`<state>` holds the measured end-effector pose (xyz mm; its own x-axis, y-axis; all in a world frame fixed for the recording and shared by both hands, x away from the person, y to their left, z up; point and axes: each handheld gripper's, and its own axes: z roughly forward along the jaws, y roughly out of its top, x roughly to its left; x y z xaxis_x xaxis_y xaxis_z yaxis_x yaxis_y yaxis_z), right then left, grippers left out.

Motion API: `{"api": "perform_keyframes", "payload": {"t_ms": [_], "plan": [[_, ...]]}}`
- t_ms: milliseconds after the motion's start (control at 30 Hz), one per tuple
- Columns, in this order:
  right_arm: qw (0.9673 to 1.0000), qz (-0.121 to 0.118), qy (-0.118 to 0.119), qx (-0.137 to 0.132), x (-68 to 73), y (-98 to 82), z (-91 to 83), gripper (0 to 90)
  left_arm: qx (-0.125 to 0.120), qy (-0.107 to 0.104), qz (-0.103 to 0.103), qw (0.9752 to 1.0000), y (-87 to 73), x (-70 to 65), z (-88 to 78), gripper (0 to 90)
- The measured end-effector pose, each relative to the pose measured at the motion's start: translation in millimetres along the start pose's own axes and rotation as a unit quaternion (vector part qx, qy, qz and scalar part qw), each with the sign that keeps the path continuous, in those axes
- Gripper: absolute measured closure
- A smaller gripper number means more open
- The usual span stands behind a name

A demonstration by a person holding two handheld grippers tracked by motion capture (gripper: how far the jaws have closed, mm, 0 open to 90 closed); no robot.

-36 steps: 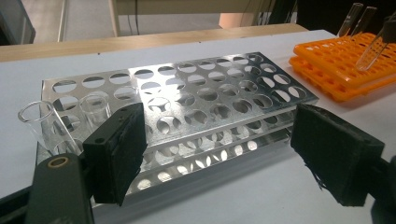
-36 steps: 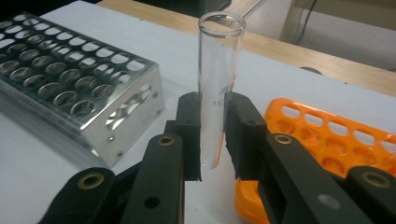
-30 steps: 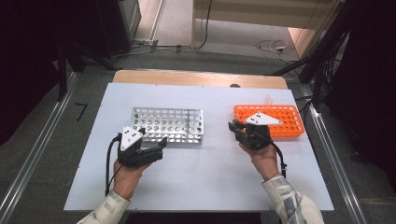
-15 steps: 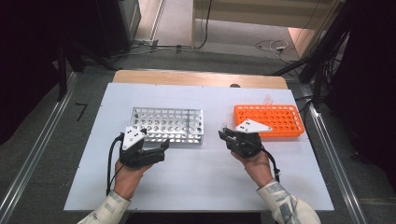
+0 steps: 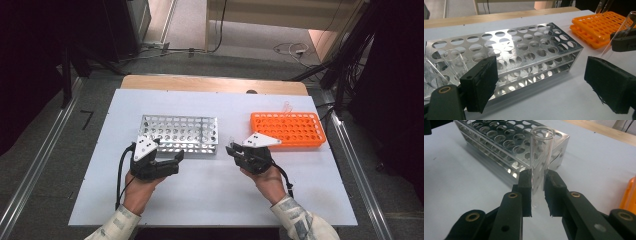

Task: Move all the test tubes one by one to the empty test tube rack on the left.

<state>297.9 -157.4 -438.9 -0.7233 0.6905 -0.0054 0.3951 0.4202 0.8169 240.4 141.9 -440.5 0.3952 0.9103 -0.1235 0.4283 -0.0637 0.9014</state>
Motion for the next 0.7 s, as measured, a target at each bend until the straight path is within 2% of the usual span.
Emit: {"api": "perform_keyframes", "payload": {"t_ms": [467, 700], "plan": [[0.9995, -0.013, 0.027, 0.004, 19.5, 0.6, 10.8, 73.8, -0.001, -0.017, 0.006, 0.9998, 1.1, -6.6, 0.8, 12.4], [0.999, -0.022, 0.039, 0.006, 29.1, 2.5, 17.8, 73.8, 0.001, -0.035, 0.008, 0.9994, 2.1, -13.0, 2.3, 13.0]]}}
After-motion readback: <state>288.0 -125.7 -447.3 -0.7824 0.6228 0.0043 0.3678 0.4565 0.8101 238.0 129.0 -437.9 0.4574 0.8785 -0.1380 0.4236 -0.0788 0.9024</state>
